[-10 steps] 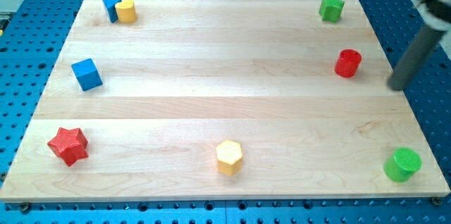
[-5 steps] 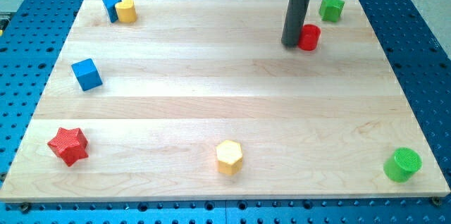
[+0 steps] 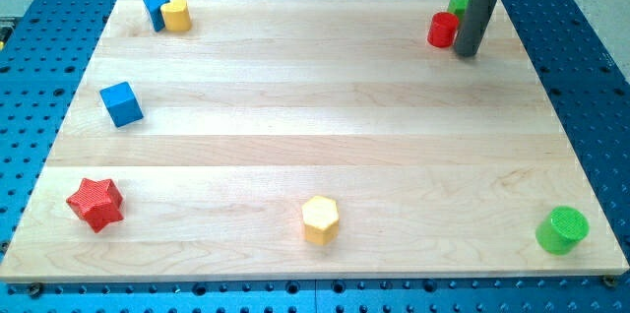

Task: Push red circle into green star

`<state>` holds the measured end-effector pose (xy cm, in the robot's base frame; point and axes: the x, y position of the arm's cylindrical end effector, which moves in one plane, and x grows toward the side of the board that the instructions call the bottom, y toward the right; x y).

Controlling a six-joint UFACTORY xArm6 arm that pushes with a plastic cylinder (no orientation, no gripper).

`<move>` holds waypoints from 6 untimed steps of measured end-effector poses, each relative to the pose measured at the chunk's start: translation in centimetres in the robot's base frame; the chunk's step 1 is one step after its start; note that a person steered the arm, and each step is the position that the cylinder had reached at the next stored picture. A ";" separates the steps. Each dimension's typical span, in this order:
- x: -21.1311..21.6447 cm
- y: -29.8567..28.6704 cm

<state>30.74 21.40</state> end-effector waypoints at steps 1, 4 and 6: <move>-0.2 -5.4; -0.1 -2.7; -0.1 -2.2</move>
